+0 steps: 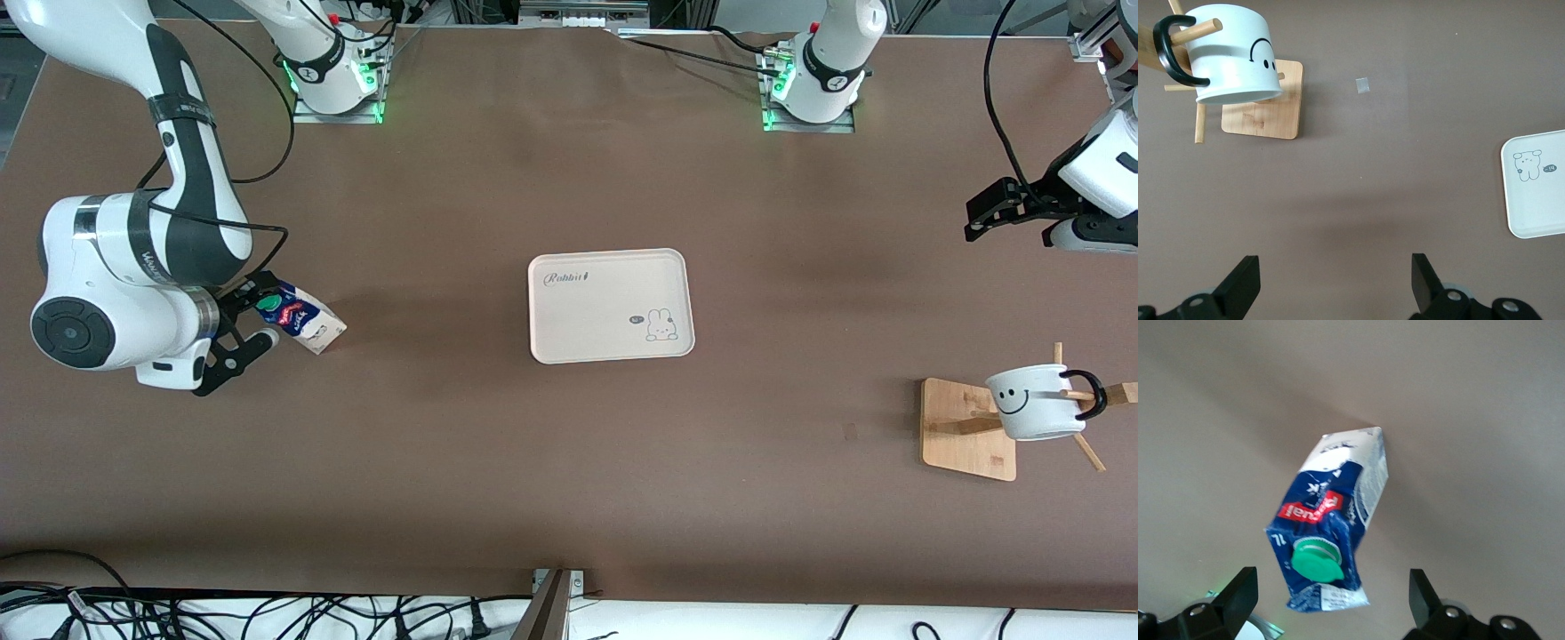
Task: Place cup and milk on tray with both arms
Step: 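Close the right gripper around the milk carton's body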
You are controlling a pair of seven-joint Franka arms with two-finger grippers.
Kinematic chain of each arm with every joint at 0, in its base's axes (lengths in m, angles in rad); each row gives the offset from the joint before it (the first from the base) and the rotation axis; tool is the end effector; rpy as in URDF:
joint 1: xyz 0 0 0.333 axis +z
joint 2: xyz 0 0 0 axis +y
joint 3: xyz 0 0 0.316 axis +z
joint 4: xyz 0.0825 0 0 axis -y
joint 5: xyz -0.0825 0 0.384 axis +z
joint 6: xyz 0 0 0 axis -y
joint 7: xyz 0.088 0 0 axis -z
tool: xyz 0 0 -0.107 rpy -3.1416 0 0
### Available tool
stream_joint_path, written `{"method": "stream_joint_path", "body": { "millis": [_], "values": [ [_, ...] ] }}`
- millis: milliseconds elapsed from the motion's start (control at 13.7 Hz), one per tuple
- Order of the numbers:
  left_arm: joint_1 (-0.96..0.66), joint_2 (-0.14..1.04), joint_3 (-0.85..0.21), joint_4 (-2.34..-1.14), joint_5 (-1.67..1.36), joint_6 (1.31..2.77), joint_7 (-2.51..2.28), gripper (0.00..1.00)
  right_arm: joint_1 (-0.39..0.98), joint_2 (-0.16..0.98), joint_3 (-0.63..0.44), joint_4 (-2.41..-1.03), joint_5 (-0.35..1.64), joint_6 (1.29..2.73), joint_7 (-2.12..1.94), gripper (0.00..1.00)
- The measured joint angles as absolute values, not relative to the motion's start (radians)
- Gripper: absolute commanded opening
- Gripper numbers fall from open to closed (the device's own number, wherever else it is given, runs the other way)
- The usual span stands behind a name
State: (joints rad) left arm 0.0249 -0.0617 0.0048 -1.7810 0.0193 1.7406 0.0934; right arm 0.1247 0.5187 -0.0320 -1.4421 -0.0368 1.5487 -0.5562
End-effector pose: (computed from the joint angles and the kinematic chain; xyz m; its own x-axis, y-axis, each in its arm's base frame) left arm 0.5448 0.0180 0.5732 0.9976 -0.0669 0.0194 -0.0665 -0.9976 -0.0207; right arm 0.6499 0.0596 0.3638 0.7168 0.5933 -0.3663 0.5758 -0.8000 -0.1690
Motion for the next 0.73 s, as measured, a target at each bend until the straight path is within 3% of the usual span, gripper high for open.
{"method": "stream_joint_path", "body": {
  "millis": [730],
  "values": [
    [0.025,-0.062,0.005,-1.781,0.019,1.735,0.093,1.0,0.126,0.538,-0.032,-1.456,-0.014,1.547,-0.562,1.0]
  ]
}}
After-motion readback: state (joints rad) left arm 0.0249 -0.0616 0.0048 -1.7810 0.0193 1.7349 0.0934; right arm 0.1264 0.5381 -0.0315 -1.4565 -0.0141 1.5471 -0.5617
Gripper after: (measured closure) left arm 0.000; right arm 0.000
